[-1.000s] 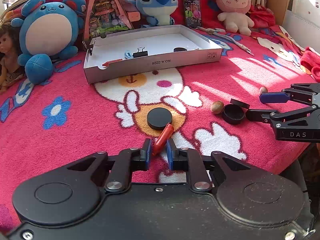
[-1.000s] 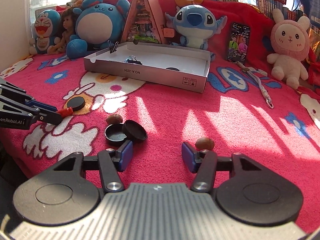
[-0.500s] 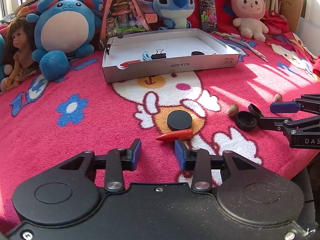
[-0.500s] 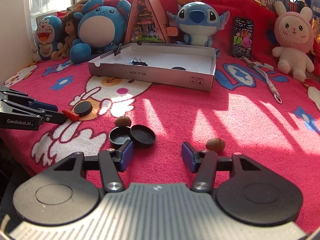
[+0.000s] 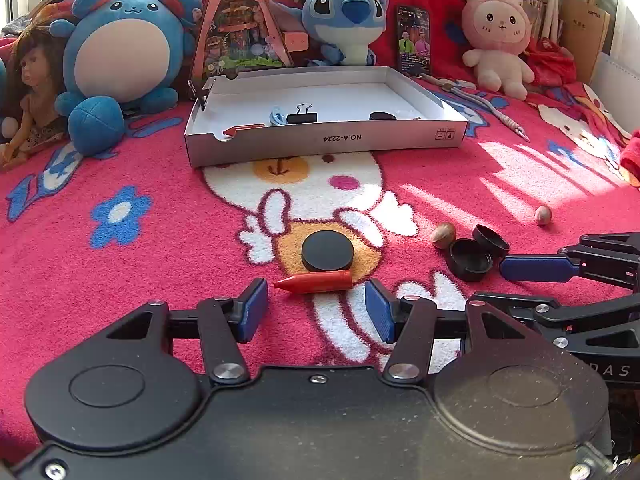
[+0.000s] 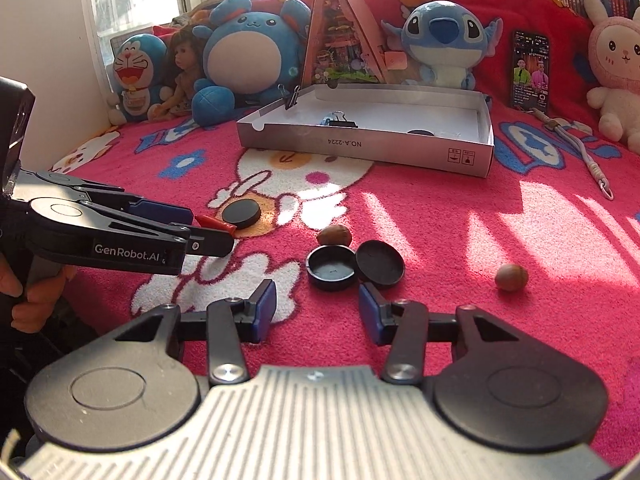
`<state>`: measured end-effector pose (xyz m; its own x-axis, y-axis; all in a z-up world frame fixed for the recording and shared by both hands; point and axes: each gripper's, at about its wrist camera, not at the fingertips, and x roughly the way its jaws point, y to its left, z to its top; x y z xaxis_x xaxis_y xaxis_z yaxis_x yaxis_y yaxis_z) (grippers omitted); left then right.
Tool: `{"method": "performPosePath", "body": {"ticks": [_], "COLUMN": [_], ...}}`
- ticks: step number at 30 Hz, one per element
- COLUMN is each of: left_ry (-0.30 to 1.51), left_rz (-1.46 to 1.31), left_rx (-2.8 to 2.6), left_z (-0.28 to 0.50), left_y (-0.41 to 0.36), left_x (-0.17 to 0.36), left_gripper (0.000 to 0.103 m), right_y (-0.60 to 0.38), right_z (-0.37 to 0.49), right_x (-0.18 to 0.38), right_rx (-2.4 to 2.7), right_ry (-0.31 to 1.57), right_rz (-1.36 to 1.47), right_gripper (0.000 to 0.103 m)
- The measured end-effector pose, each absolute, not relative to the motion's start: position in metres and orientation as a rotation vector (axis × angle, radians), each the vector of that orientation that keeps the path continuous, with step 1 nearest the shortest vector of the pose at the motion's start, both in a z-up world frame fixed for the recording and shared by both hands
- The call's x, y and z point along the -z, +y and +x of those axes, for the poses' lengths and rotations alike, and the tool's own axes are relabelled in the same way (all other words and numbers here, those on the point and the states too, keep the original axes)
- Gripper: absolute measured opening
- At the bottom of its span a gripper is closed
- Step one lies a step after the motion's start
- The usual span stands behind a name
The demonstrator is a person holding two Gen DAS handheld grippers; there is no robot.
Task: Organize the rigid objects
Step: 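Lift the crayon with the left tool while the right tool grasps a black cap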
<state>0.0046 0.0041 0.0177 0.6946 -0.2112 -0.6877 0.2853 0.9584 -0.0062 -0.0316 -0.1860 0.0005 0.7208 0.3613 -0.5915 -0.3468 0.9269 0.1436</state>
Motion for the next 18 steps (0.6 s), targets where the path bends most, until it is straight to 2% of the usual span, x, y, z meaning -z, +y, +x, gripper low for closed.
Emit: {"method": "performPosePath", "body": {"ticks": [16, 18], "left_ry": [0.701, 0.696], "left_rz": [0.018, 0.018], "left_rx": [0.209, 0.208], "left_z": [0.005, 0.004], "left_y": [-0.002, -0.001], "left_x": [-0.007, -0.007], "left_gripper": [0.044, 0.043], "right_y": [-0.172, -0.171], "right_z": [-0.018, -0.017], "right_x": [0.009, 0.009], "right_rx": [-0.263, -0.261], "right_ry": [0.593, 0.592], "right_rz": [0.055, 0.06], "right_gripper": [0.053, 0.048]}}
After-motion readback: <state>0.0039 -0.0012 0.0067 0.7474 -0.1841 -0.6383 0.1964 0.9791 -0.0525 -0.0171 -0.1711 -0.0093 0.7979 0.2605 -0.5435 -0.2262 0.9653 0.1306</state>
